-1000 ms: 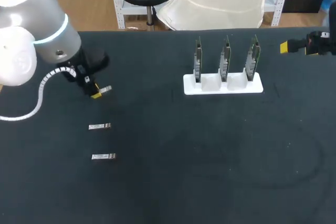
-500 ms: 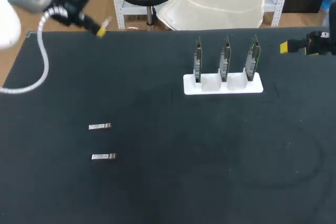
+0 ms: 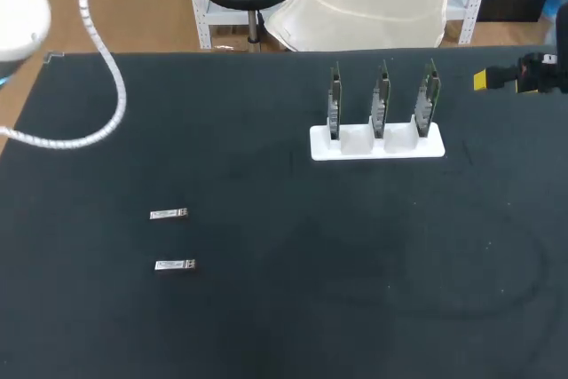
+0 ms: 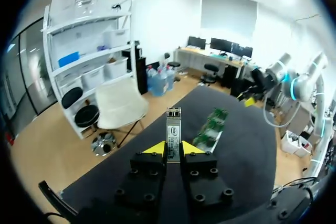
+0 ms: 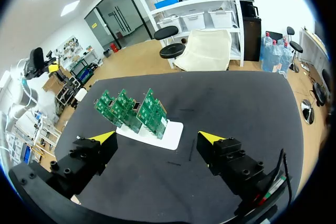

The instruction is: Pick up the optical module with the left hand, and insert it into the network port with the right hand.

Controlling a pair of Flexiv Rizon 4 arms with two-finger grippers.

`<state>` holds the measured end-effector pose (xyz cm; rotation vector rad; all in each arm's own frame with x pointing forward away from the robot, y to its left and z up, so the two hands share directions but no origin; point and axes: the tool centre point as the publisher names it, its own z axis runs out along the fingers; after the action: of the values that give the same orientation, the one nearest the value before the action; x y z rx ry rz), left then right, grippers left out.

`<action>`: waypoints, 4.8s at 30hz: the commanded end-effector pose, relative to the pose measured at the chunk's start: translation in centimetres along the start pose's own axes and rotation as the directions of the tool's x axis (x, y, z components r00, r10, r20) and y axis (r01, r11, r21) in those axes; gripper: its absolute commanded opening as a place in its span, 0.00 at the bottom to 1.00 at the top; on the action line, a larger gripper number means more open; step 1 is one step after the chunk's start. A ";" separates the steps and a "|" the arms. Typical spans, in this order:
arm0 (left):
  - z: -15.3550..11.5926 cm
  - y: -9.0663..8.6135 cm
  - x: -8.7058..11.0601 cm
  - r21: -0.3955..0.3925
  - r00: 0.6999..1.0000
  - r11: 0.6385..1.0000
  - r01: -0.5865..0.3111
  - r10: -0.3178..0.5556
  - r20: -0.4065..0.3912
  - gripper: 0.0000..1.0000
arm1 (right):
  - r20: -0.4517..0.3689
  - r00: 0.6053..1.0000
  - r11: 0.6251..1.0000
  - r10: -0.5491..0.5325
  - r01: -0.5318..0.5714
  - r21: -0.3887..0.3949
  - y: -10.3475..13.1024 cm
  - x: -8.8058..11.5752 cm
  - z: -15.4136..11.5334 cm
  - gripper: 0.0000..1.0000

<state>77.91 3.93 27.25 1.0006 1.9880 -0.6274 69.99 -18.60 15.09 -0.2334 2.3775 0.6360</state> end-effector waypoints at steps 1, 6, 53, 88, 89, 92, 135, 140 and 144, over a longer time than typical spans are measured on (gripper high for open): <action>0.5 -2.1 -0.3 0.243 0.888 0.968 -0.062 -0.058 0.457 0.00 | 0.001 1.000 1.000 0.001 -0.001 0.004 0.1 0.0 0.0 1.00; 2.0 -4.7 -1.0 0.335 0.868 0.932 -0.136 -0.051 0.494 0.00 | 0.001 1.000 1.000 0.001 -0.001 0.004 0.1 0.0 0.0 1.00; 14.0 -10.2 0.1 0.459 0.846 0.825 -0.331 0.045 0.531 0.00 | 0.001 1.000 1.000 0.001 -0.001 0.004 0.1 0.0 0.0 1.00; 16.5 -9.0 3.1 0.410 0.868 0.839 -0.357 0.136 0.477 0.00 | 0.001 1.000 1.000 0.001 -0.001 0.004 0.1 0.0 0.0 1.00; 16.5 -9.0 3.0 0.410 0.869 0.840 -0.354 0.134 0.476 0.00 | 0.001 1.000 1.000 0.001 -0.001 0.004 0.1 0.0 0.0 1.00; 16.3 -9.2 3.1 0.412 0.869 0.840 -0.353 0.131 0.476 0.00 | 0.001 1.000 1.000 0.001 -0.001 0.004 0.1 0.0 0.0 1.00; 16.4 -10.5 3.3 0.399 0.879 0.867 -0.298 0.086 0.470 0.00 | 0.001 1.000 1.000 0.001 -0.001 0.004 0.1 0.0 0.0 1.00; 16.4 -10.5 3.3 0.399 0.879 0.867 -0.298 0.086 0.470 0.00 | 0.008 0.994 0.990 -0.113 0.113 -0.080 0.2 -1.9 -0.2 1.00; 16.4 -10.5 3.3 0.399 0.879 0.867 -0.298 0.086 0.470 0.00 | 0.012 0.964 0.946 -0.265 0.262 -0.189 1.1 -4.2 -0.2 1.00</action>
<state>75.48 -12.16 16.22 1.2048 1.3375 -1.1436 71.16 -17.42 17.81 -0.4472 2.2963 0.5681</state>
